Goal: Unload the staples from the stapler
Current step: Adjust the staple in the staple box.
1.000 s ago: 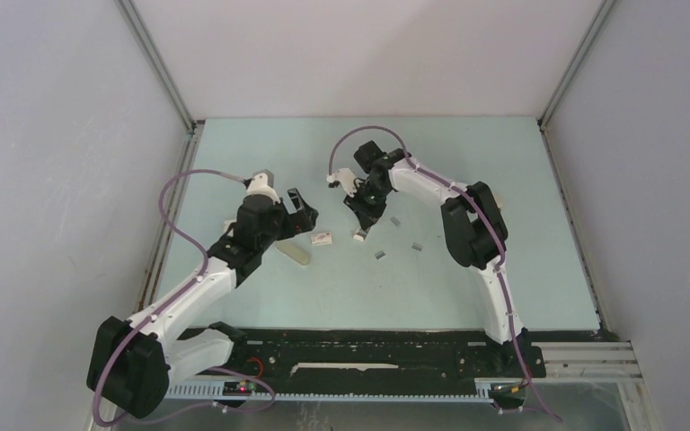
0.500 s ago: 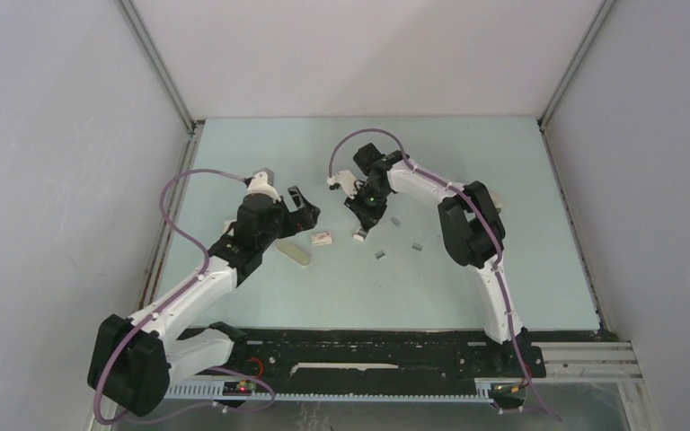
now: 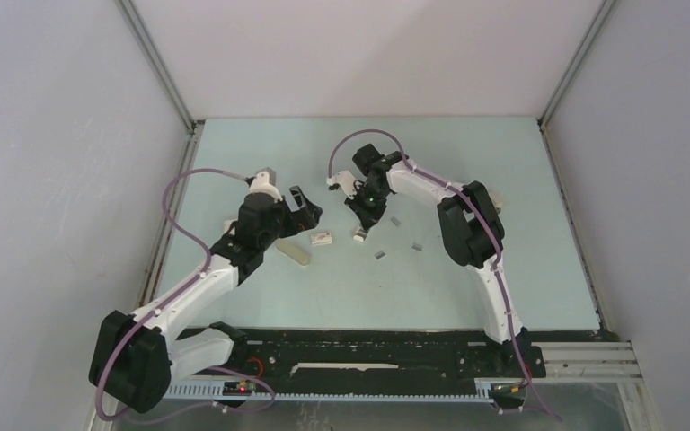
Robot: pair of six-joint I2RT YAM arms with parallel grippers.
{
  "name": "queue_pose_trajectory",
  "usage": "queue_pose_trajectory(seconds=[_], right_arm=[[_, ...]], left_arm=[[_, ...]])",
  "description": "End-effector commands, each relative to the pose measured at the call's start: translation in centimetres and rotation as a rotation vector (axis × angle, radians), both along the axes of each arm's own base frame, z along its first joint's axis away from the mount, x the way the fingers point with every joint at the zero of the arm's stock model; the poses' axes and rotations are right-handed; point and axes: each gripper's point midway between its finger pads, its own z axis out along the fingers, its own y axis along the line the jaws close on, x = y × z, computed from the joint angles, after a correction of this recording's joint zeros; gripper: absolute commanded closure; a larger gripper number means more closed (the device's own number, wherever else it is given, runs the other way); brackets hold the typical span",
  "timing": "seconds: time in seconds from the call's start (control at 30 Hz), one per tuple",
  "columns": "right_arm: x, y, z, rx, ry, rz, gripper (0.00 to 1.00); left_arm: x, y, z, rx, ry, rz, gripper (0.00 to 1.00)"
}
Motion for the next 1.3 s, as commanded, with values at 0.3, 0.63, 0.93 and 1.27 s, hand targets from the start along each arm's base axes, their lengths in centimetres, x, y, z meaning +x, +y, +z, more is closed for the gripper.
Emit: queue_pose_trajectory(seconds=[0.3,0.63,0.93,1.27], right_arm=[[1.5,0.6,2.4,0.011,-0.124,-0.020,0.89],[1.2,0.8,3.1,0.022,-0.140,-0.017,0.89],[1.4,0.6,3.4,0.012,-0.165,-0.022,0.89],[1.3,0.2,2.4,-0.014,-0.167,-0.024,0.84]], left_arm=[[0.4,-0.5,0.3,-0.032,-0.015,-0.011,0.00],[0.4,-0.6,0.3,-0.035,-0.013,-0.015,0.00],[0.6,-0.9,0.2,-0.037,-0.010,-0.022,0.00],[0.5,-0.9,0.0,-0.036,-0.003,-0.025,0.00]])
